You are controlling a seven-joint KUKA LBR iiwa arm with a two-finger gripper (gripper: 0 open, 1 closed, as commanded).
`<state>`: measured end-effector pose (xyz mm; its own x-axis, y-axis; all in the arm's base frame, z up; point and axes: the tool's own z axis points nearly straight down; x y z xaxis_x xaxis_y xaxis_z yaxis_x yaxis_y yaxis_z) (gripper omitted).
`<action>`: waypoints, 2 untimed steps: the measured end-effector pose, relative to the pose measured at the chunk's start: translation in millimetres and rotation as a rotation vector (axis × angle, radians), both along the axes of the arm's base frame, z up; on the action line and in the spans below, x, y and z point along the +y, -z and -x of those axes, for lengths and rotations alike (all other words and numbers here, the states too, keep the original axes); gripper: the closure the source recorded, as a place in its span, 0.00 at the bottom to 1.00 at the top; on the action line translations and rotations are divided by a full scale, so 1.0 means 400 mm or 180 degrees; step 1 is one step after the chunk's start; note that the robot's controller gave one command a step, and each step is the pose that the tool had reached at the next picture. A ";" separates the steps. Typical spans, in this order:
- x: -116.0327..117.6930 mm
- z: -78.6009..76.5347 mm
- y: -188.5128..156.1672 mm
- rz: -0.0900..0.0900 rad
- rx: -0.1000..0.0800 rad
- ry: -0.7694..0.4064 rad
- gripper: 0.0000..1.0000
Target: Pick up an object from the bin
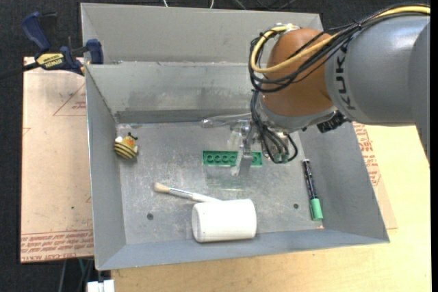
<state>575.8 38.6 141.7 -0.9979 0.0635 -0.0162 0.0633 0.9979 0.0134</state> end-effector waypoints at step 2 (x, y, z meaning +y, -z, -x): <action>0.001 0.003 -0.112 -0.0003 0.0021 0.0004 1.00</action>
Offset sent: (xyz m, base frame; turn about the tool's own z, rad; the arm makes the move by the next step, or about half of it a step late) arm 0.0016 0.0004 0.0911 0.0005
